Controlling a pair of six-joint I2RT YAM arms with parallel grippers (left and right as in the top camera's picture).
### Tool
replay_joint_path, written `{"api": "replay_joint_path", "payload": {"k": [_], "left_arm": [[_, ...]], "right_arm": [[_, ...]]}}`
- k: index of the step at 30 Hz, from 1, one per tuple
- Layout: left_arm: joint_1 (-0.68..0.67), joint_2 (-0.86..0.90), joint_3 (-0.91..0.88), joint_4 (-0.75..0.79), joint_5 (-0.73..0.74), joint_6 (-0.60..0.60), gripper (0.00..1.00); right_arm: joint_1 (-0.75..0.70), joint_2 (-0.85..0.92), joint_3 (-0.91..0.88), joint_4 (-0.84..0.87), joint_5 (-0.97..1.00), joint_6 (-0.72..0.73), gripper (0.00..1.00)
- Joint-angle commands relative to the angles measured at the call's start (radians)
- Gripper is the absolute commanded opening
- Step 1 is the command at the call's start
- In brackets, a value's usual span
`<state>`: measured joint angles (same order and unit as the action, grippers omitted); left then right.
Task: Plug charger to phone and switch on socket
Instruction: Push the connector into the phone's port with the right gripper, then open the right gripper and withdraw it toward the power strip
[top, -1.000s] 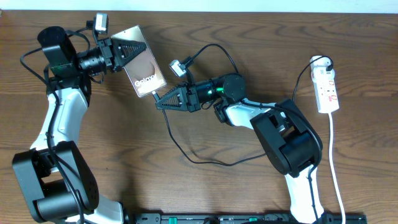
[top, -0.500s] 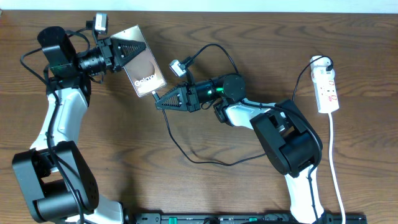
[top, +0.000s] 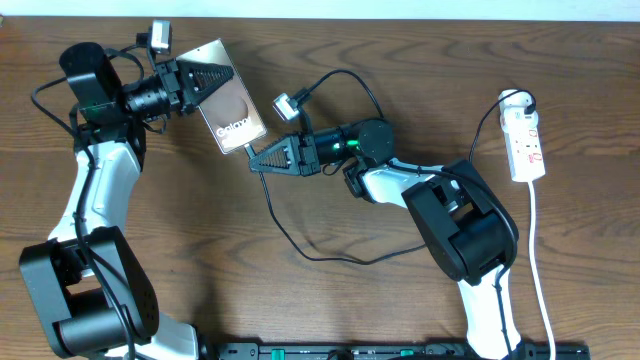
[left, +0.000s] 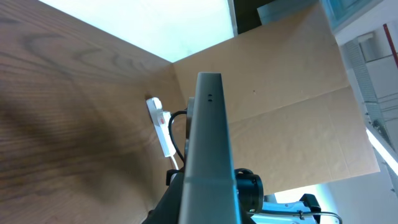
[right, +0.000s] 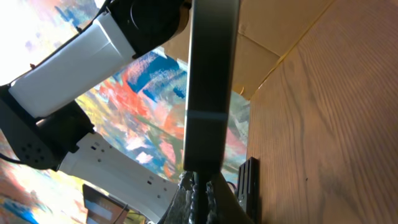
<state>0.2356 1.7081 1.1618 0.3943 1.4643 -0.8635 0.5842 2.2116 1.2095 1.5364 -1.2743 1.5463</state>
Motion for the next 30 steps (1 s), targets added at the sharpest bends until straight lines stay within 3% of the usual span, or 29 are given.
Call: {"api": "replay_joint_path", "payload": {"k": [1,19,21,23,26,30], "left_arm": [[-0.007,-0.019,0.005,0.005,0.092,0.013,0.07],[-0.008,-0.019,-0.036,0.005,0.107,0.035,0.07],[-0.008,-0.019,-0.036,0.005,0.106,0.035,0.08],[-0.008,-0.019,-0.036,0.005,0.106,0.035,0.08],[-0.003,-0.019,-0.036,0.011,0.106,0.035,0.07],[0.031,-0.019,-0.036,0.016,0.096,0.035,0.07]], "right_arm": [[-0.008,-0.006,0.019,0.039,0.112,0.034,0.01],[-0.008,-0.006,0.019,0.039,0.162,0.058,0.01],[-0.008,-0.006,0.019,0.039,0.161,0.058,0.04],[-0.008,-0.006,0.019,0.038,0.160,0.058,0.20],[-0.007,-0.006,0.019,0.024,0.154,0.058,0.99],[-0.008,-0.006,0.019,0.015,0.138,0.058,0.99]]}}
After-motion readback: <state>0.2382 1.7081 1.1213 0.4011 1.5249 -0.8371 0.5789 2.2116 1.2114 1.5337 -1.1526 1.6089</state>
